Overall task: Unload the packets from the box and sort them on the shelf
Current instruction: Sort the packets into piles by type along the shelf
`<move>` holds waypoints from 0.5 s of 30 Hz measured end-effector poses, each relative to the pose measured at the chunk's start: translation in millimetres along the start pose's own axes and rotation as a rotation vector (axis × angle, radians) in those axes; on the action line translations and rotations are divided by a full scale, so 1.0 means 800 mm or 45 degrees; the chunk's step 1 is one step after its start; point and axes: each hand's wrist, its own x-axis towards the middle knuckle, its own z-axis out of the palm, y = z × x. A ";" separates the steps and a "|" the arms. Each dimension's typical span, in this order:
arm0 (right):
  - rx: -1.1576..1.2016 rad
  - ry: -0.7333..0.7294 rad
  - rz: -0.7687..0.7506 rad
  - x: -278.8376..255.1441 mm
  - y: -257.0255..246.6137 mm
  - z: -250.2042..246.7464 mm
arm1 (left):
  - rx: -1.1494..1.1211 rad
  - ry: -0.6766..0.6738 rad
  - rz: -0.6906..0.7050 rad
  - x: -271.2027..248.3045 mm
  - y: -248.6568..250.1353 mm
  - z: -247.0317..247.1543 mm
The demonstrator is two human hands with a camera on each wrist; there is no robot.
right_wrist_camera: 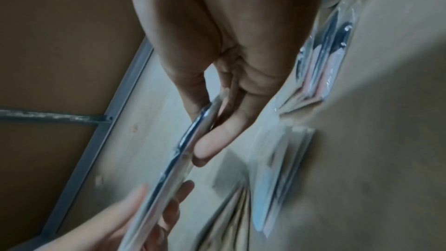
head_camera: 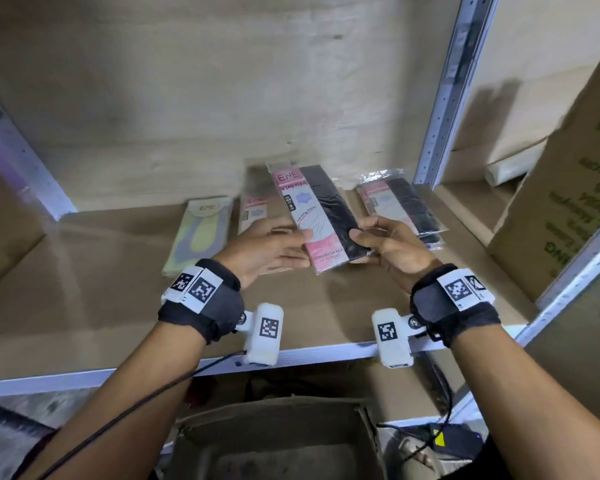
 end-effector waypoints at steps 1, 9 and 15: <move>-0.001 0.031 -0.025 0.002 -0.003 -0.006 | 0.037 0.035 0.024 0.006 0.005 0.008; -0.253 0.373 -0.276 0.036 -0.037 -0.067 | 0.242 0.162 0.113 0.081 0.056 0.082; -0.583 0.695 -0.281 0.060 -0.043 -0.114 | 0.289 0.181 0.019 0.141 0.060 0.133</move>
